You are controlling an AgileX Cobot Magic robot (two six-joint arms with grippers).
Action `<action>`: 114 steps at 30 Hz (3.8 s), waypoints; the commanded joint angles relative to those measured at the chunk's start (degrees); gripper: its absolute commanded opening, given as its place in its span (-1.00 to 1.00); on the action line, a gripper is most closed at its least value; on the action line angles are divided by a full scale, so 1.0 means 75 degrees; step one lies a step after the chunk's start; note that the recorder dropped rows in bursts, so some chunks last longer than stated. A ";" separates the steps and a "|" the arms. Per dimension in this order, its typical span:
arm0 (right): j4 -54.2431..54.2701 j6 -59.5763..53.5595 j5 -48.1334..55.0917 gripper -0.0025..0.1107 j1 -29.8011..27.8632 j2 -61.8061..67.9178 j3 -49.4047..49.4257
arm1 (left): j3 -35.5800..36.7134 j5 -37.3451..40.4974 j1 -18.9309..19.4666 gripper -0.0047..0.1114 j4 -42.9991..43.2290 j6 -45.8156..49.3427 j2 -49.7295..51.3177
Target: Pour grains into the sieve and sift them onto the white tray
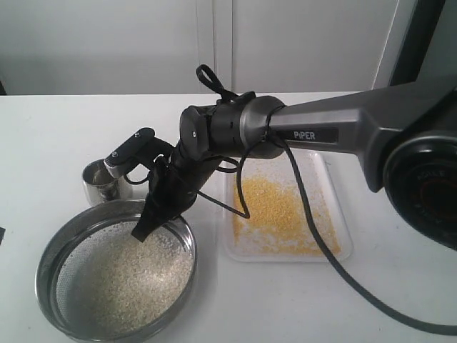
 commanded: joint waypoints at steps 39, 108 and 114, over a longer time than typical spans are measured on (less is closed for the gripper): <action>-0.0316 0.0118 -0.0386 -0.07 -0.0004 -0.0349 -0.0033 | 0.0052 0.0092 0.0012 -0.92 -0.0010 -0.0007 -0.0067; -0.1338 0.2958 0.2334 -0.96 -0.2890 -0.3630 0.2194 | 0.0052 0.0092 0.0012 -0.92 -0.0010 -0.0007 -0.0067; -0.1386 0.2929 0.2336 -0.96 -0.3411 -0.3955 0.2531 | 0.0052 0.0092 0.0012 -0.92 -0.0010 -0.0007 -0.0067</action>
